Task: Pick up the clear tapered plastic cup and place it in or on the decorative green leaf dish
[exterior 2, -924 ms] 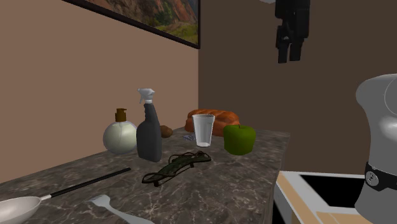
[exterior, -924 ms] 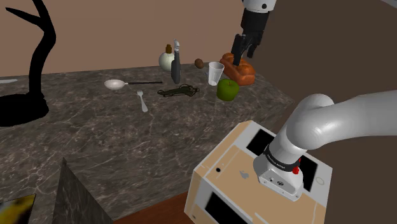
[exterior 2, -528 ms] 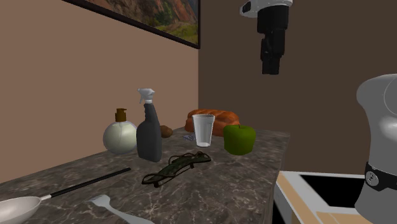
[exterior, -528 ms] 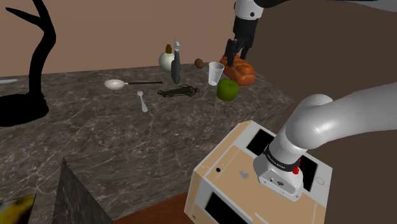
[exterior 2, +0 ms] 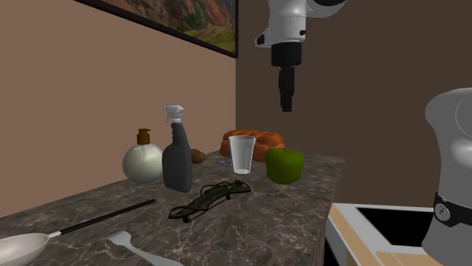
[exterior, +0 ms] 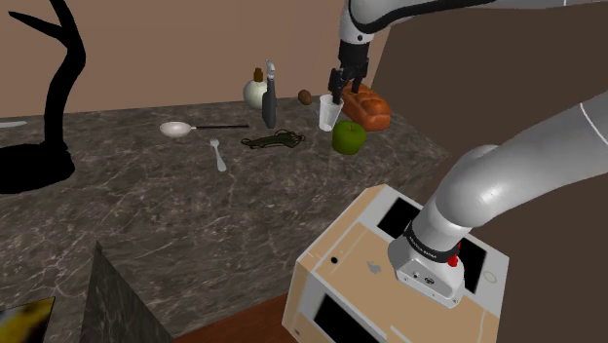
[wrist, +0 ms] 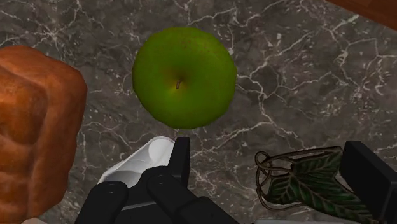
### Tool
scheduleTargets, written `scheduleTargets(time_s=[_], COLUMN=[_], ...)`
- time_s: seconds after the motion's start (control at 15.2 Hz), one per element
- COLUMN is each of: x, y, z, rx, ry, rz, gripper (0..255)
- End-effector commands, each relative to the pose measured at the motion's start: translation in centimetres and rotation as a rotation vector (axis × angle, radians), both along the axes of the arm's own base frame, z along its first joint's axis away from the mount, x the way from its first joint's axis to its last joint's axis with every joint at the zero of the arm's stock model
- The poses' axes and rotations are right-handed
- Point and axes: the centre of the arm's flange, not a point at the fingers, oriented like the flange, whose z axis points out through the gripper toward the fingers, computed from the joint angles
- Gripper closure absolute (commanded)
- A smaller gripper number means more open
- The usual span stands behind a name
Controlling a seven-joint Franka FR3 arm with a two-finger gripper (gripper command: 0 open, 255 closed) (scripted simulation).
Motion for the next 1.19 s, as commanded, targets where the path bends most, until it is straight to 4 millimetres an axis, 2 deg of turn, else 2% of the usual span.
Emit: scheduleTargets(time_s=[0.0,0.79,0.86,1.12], x=[1.9,12.8,13.4,13.3], y=[-1.1,-9.2,-9.6,-10.0], z=[-1.5,-9.3,-9.7,-11.8], rx=[-0.007,-0.044,-0.046,-0.046], ry=[0.001,0.012,0.012,0.012], rz=[0.001,0.001,0.001,0.001], gripper=[0,0,0,0])
